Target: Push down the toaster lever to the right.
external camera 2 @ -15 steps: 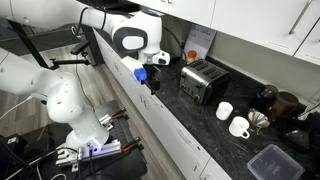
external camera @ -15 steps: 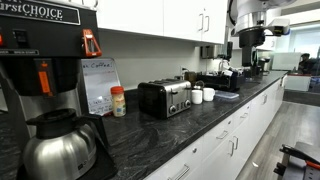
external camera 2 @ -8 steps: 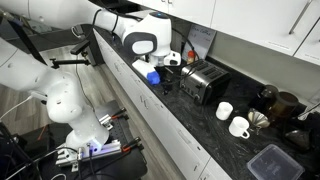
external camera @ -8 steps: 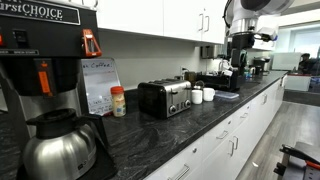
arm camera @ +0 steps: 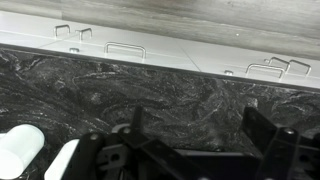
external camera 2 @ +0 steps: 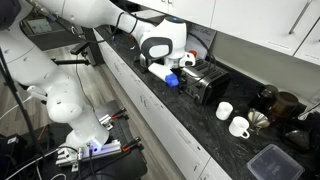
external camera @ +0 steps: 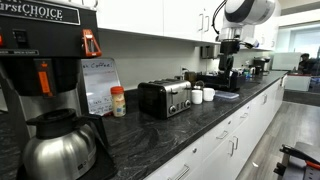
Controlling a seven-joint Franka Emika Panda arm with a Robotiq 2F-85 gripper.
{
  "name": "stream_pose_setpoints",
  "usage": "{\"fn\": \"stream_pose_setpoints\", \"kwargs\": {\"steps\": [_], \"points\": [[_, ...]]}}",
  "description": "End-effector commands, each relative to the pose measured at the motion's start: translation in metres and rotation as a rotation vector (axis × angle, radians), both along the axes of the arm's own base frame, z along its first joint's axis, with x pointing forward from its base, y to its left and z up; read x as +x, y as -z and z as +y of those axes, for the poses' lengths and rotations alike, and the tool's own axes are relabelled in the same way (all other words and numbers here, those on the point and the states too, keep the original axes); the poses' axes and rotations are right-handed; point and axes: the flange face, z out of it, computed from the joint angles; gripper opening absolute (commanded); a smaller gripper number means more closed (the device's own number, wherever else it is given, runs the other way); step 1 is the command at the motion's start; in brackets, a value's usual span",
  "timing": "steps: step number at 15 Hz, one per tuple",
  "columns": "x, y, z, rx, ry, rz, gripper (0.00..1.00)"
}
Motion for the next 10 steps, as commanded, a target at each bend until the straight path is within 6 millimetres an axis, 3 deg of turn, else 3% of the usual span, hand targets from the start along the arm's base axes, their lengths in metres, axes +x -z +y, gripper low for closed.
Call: {"fn": "stream_pose_setpoints", "kwargs": {"steps": [1,10], "points": [[0.042,0.01,-0.004,0.001,-0.012,-0.02,0.72],[0.116,0.036,0.005,-0.056,-0.032,-0.099,0.1]]}}
